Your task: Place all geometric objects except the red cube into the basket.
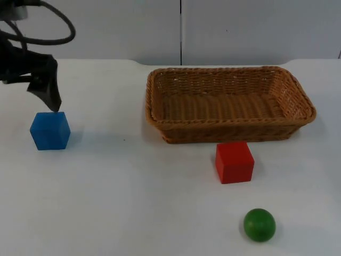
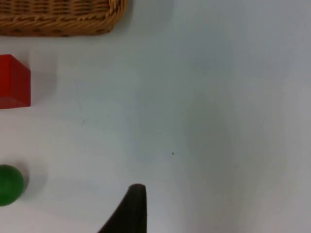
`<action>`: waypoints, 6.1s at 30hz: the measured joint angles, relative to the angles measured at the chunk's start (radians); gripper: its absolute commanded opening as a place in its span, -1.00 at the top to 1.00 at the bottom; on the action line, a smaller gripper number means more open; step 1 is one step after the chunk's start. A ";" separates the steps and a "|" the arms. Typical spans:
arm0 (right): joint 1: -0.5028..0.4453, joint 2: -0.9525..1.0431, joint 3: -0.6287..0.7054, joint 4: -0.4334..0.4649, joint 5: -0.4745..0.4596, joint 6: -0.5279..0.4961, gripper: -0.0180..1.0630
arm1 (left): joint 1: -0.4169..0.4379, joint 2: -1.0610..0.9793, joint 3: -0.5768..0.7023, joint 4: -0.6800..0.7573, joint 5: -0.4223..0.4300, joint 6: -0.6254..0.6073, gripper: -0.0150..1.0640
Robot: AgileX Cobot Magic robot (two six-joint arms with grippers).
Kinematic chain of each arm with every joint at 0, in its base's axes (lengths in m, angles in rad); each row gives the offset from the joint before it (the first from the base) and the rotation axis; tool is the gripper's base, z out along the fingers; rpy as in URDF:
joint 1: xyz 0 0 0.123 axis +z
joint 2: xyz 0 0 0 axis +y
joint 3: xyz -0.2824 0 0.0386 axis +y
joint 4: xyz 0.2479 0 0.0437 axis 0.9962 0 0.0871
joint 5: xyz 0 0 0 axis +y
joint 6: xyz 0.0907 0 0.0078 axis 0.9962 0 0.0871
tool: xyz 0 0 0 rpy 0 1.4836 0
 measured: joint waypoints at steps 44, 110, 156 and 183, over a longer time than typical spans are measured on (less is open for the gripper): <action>0.000 0.000 0.000 0.000 -0.018 0.002 -0.81 | 0.000 0.352 -0.307 0.049 0.045 -0.073 0.98; 0.000 0.000 0.000 0.000 -0.016 0.002 -0.81 | -0.419 0.652 -1.011 -0.051 0.318 0.073 -0.97; 0.000 0.000 0.000 -0.002 -0.018 0.002 -0.81 | -0.020 -0.424 0.373 0.038 0.004 -0.095 -0.97; 0.003 0.000 0.000 0.086 0.038 -0.039 -0.81 | 0.004 -1.070 0.731 0.021 0.022 -0.110 -0.97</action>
